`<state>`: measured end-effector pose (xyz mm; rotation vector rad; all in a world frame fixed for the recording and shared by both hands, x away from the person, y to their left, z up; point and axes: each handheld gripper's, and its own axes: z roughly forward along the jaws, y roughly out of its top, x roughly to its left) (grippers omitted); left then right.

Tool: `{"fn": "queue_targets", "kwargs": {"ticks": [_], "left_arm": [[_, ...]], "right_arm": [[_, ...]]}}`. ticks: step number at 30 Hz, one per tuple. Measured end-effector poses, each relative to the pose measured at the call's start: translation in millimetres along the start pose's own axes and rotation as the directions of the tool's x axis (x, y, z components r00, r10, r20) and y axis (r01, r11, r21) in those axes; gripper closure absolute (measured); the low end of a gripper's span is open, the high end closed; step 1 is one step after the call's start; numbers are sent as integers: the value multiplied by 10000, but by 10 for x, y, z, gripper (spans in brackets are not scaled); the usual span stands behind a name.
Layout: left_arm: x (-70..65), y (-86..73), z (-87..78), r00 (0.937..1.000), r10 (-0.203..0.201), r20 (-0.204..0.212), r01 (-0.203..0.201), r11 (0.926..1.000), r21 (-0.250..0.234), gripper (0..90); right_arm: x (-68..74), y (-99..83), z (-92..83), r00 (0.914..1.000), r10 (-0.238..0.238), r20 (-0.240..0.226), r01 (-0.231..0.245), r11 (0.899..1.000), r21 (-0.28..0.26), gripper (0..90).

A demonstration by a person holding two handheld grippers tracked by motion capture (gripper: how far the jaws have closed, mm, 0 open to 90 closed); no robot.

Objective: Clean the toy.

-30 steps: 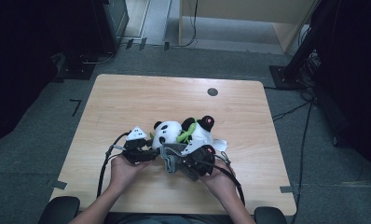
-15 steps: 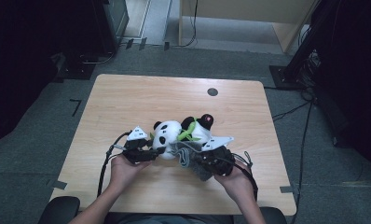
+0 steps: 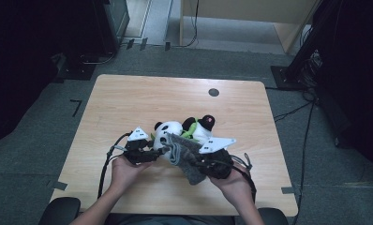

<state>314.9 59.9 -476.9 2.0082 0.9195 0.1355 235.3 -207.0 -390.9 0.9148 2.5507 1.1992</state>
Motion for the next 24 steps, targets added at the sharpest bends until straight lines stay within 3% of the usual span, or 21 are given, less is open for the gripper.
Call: {"fn": "queue_targets", "kwargs": {"ticks": [5,9,16,19,24], "left_arm": [[-2,3,-3,10000,-55,-3,55,10000,23,476],[-1,7,-3,9999,-113,7,113,9999,26,477],[-2,6,-3,10000,-88,-36,88,9999,71,480],[-1,7,-3,10000,-86,-26,86,9999,93,482],[4,13,-5,10000,-16,-13,16,9999,154,484]], "right_arm": [[129,101,319,9980,-364,-509,372,9992,148,826],[129,73,662,9968,-236,-759,275,9983,515,826],[57,-19,1065,9988,-477,78,469,9952,864,826],[39,-64,1090,9977,-620,272,595,9948,832,826],[17,-148,1037,9919,-957,835,845,9881,1286,826]]}}
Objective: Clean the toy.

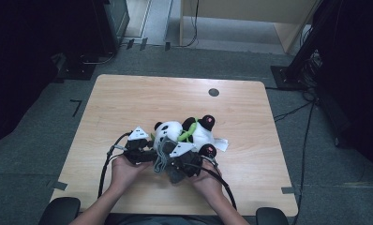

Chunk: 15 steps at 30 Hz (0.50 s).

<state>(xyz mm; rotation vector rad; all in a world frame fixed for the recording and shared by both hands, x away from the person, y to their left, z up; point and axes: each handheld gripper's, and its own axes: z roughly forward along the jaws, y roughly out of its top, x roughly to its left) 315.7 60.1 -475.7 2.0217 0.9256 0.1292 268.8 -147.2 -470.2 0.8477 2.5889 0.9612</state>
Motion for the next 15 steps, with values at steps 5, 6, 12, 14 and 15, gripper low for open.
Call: {"fn": "queue_targets", "kwargs": {"ticks": [5,6,12,14,15], "left_arm": [[-2,3,0,10000,57,5,-57,10000,21,485],[-2,3,0,10000,65,5,-65,10000,29,485],[-5,6,4,10000,45,38,-45,10000,51,488],[-6,7,4,10000,66,29,-66,10000,67,490],[-8,8,4,10000,82,24,-82,9999,74,492]], "right_arm": [[-130,-154,-141,9993,312,225,-318,9991,278,825],[-150,-181,-175,9990,387,224,-394,9988,291,826],[-247,-346,-371,9972,563,483,-591,9965,593,826],[-280,-394,-441,9962,604,626,-643,9959,636,826],[-296,-419,-479,9957,648,656,-691,9955,654,825]]}}
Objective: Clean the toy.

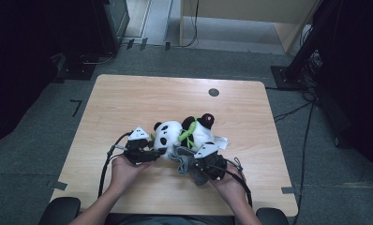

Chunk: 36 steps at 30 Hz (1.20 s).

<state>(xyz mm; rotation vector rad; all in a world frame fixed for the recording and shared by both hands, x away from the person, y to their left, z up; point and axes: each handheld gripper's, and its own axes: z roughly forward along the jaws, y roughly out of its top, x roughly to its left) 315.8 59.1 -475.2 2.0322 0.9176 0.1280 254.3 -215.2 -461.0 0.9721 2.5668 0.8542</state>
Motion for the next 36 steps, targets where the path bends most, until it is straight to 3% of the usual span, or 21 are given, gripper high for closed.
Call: {"fn": "queue_targets", "kwargs": {"ticks": [7,16,25,29,35,36], "left_arm": [[-5,3,2,10000,29,1,-29,10000,39,495],[-5,4,5,10000,10,54,-11,10000,47,496],[31,26,9,9999,-79,152,78,9999,79,496],[53,40,9,9997,-129,229,126,9999,118,496],[74,51,12,9997,-119,228,116,9998,147,495],[73,53,13,9997,-127,221,124,9998,146,495]], "right_arm": [[-183,-169,-200,9974,711,60,-711,9974,-113,823],[-312,-230,-252,9935,1113,225,-1108,9936,-200,817],[-413,-326,-355,9821,1771,643,-1738,9832,-551,815],[-490,-392,-439,9685,2320,907,-2247,9709,-831,816],[-621,-503,-625,9411,2993,1574,-2806,9509,-1304,817],[-652,-531,-665,9332,3174,1684,-2952,9445,-1444,818]]}}
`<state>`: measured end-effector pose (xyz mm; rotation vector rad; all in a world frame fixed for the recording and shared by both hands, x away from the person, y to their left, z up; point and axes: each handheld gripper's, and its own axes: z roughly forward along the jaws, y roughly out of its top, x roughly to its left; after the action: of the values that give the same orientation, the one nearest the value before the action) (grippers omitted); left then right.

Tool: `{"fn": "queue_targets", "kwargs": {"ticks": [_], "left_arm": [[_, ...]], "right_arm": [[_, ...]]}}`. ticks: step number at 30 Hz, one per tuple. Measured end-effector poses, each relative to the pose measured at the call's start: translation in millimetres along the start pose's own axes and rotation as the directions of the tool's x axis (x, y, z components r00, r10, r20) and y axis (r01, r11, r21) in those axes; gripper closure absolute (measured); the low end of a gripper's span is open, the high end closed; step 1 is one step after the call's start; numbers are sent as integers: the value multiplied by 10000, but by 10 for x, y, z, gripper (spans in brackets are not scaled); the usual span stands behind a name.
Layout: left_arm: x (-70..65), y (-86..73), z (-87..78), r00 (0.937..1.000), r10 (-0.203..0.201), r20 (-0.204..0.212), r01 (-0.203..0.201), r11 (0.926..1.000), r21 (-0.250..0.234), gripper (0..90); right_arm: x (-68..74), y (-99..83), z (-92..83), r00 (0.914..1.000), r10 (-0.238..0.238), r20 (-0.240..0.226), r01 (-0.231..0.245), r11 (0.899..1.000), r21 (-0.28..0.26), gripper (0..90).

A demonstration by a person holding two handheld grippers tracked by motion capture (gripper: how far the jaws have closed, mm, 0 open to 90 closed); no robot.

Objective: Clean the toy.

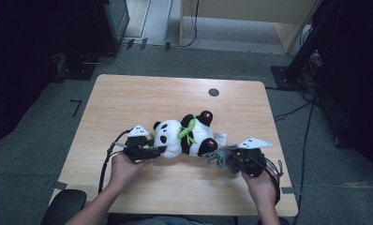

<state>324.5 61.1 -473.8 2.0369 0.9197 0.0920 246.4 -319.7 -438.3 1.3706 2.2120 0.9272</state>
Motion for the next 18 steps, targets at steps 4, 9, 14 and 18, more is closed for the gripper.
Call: {"fn": "queue_targets", "kwargs": {"ticks": [4,9,14,18], "left_arm": [[3,6,2,10000,29,-14,-29,10000,13,494],[-18,-8,2,9998,194,-100,-194,9998,-33,492],[-13,-10,5,9999,119,-95,-120,9999,-102,488],[-17,-14,7,9999,48,-92,-50,9998,-172,485]], "right_arm": [[-89,12,-145,9988,492,-14,-492,9970,-602,820],[-18,185,-365,9993,333,-145,-350,9899,-1375,823],[103,422,-444,9978,5,-662,-120,9848,-1732,823],[329,593,-330,9903,-454,-1312,230,9856,-1675,824]]}}
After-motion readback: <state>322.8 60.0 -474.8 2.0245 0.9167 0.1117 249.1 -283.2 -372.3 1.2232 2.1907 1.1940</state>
